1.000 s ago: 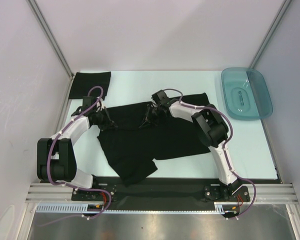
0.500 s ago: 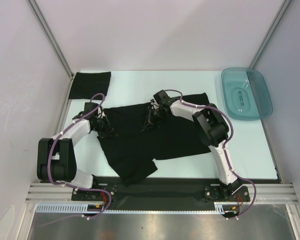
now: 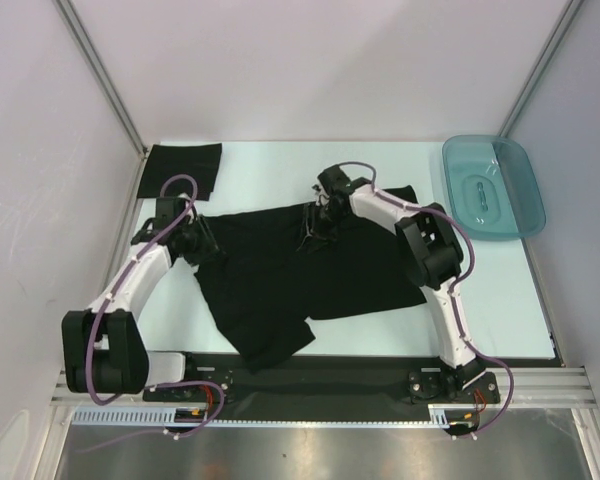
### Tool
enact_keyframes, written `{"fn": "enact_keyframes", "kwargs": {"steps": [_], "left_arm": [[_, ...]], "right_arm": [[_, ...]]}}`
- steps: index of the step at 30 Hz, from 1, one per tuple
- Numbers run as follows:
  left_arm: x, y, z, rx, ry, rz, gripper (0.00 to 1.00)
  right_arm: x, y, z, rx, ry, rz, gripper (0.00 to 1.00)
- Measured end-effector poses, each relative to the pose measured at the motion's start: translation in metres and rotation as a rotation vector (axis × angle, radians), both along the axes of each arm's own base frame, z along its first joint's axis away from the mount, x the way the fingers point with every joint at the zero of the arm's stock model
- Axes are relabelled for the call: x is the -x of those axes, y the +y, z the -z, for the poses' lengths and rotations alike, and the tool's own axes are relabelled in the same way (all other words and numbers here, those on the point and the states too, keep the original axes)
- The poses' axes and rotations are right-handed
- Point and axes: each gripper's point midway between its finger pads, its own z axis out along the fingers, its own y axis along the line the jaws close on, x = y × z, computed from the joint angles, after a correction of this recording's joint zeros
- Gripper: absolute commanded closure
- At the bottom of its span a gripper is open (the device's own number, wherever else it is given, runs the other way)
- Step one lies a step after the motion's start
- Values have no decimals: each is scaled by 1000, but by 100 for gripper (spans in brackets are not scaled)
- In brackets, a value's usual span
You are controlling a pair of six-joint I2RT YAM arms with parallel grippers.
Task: Fold and stack the t-shirts
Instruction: Fold the tshirt
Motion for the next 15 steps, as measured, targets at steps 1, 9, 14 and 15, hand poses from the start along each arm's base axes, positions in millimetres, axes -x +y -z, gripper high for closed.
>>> {"fn": "enact_keyframes", "kwargs": {"steps": [1,9,14,15], "left_arm": [[-8,0,-9,0,-37,-2,59],[-75,-20,-6,117,-110,27,80],[-94,-22,32,141,-20,-6,85],[-98,-22,36,145,-13,-13,85]], "right_arm": [[-6,-9,-1,19,-11,9,55],[-93,-100,-25,85,-130,194,62],[-148,-159,-52,126,-260,311,68],[-156,-169,-56,132,-280,327,70]]}}
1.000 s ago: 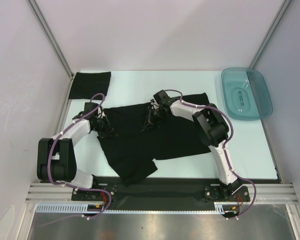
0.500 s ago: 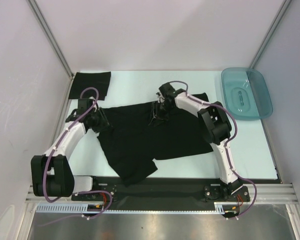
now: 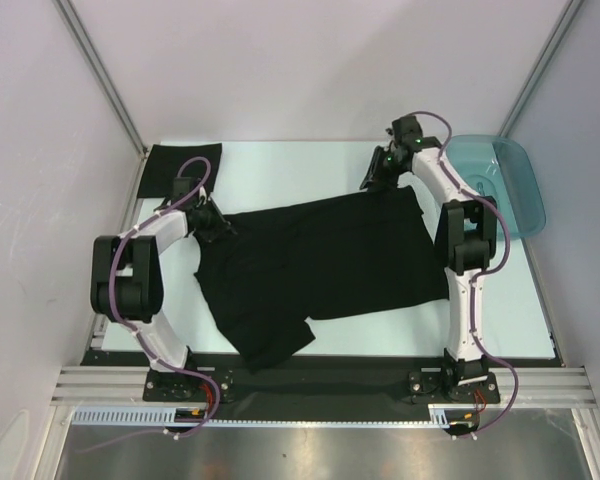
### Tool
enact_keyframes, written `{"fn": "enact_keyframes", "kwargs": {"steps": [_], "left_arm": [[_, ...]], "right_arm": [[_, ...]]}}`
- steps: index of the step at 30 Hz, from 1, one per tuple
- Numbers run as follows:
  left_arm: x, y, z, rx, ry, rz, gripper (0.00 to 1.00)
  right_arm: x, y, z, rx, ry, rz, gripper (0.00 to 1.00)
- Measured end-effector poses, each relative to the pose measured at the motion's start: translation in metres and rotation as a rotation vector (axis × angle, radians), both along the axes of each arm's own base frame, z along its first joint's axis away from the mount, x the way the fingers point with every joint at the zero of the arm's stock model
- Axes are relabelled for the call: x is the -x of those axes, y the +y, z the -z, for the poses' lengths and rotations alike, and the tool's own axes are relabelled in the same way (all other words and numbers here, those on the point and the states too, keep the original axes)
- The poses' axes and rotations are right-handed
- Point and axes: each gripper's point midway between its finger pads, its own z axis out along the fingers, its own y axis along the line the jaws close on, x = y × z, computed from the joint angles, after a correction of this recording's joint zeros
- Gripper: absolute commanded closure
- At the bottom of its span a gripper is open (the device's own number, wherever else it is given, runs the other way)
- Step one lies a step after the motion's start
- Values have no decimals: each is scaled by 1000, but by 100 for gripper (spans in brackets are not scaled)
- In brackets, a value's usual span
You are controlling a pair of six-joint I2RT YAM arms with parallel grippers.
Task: Fold and stack the t-shirts
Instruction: Fold the tshirt
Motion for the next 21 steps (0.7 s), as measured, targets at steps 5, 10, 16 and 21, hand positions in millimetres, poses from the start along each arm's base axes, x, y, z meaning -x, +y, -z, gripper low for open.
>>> {"fn": "enact_keyframes", "kwargs": {"steps": [5,10,16,21], "left_arm": [[-24,6,-1,13,-23,-32,84],[-45,14,-17,20,-75,-66,84],[-52,22,0,38,-32,-112,86],[-39,40,22,11,61,-171,85]], "right_arm": [[-33,-44,2,33,-46,67,78],[-44,-82,42,67,7,125,81],[-53,-111,70,87,40,182,81],[-61,-117,72,112,21,201,80]]}}
